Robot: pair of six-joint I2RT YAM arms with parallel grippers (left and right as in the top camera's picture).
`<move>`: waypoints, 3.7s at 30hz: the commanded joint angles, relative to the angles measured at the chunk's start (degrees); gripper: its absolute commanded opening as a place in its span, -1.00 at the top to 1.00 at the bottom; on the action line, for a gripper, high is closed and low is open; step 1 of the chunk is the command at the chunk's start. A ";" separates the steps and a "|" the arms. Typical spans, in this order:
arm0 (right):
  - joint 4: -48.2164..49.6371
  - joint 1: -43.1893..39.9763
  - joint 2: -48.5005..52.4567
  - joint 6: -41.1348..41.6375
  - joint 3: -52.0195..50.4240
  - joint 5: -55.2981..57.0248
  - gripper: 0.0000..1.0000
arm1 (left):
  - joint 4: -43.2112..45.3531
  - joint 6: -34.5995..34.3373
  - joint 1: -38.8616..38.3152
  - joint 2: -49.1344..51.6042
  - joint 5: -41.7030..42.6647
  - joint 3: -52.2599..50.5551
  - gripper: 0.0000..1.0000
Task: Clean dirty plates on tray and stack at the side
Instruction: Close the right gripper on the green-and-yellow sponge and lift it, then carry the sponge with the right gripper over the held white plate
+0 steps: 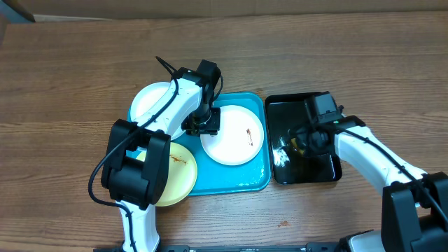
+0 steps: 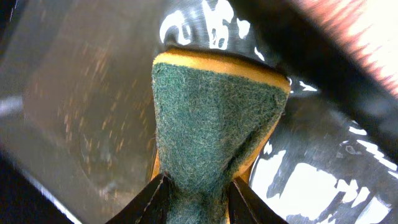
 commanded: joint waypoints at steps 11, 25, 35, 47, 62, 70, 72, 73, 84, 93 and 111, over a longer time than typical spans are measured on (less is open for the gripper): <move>-9.05 2.60 0.22 -18.99 1.01 -6.34 0.28 | 0.50 -1.49 -0.13 0.55 -0.39 -0.50 0.10; -9.86 2.45 0.24 -22.82 5.05 -2.91 -0.29 | 1.20 -1.51 -0.13 0.55 -0.42 -0.50 0.07; -9.60 2.45 2.05 -22.14 4.98 -1.49 -0.30 | 2.62 -2.34 -0.13 0.55 -0.42 -0.50 0.08; -8.46 2.45 5.38 -20.44 4.98 -1.46 -0.25 | 2.75 -2.34 -0.13 0.55 -1.77 -1.09 0.12; -7.74 2.45 5.53 -20.52 4.98 -1.53 0.43 | 4.37 -2.32 -0.13 0.55 -3.61 -4.26 0.49; -9.33 2.43 5.22 -24.55 8.46 -1.60 0.93 | 4.31 -2.27 -0.11 0.52 -3.54 -4.17 0.92; -11.91 2.43 4.92 -26.93 10.73 -1.84 0.93 | 4.33 -2.29 -0.11 0.52 -3.54 -4.13 0.92; -13.14 2.43 4.76 -27.50 11.74 -1.90 0.93 | 4.33 -2.29 -0.11 0.52 -3.54 -4.13 0.92; -16.70 1.66 4.07 -26.08 15.93 -4.87 0.93 | 4.96 -2.32 -0.07 0.52 -3.52 -3.69 0.92; -14.51 0.22 4.07 -27.80 15.98 -16.48 0.93 | 4.94 -2.34 -0.07 0.52 -2.86 -3.72 0.92; -0.76 12.48 4.15 -19.61 15.61 -13.33 0.93 | 5.14 -2.34 -0.07 0.52 -1.86 -3.72 0.92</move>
